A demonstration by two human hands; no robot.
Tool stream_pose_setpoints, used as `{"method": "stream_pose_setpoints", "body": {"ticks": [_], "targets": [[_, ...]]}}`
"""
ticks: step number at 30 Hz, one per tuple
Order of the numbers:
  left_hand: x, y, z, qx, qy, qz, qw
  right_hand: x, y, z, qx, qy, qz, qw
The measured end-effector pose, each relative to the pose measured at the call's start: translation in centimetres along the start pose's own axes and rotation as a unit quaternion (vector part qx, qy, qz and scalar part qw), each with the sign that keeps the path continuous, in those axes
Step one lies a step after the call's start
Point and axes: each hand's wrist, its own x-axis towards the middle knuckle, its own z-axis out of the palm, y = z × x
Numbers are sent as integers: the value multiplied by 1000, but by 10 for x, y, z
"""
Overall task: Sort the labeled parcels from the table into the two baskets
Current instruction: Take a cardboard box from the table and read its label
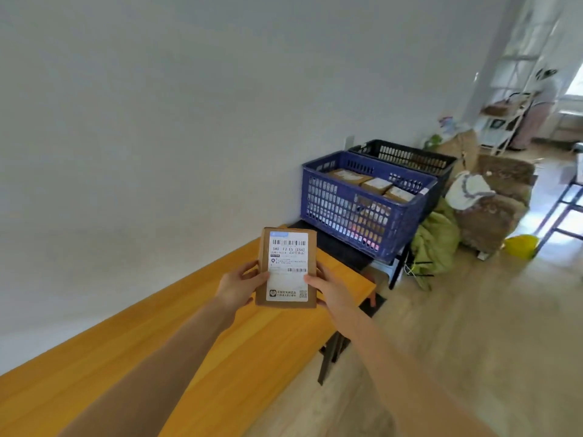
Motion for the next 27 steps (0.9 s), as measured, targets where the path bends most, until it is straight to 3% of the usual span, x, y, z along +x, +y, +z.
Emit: {"method": "stream_pose_setpoints", "body": {"ticks": [7, 20, 27], "targets": [[34, 23, 123, 9, -47, 10, 999, 8, -10, -121, 74, 113, 18, 991], [80, 68, 381, -24, -53, -10, 998, 36, -46, -379, 9, 102, -4, 995], [129, 89, 482, -17, -43, -12, 999, 66, -57, -471, 76, 124, 17, 989]]}}
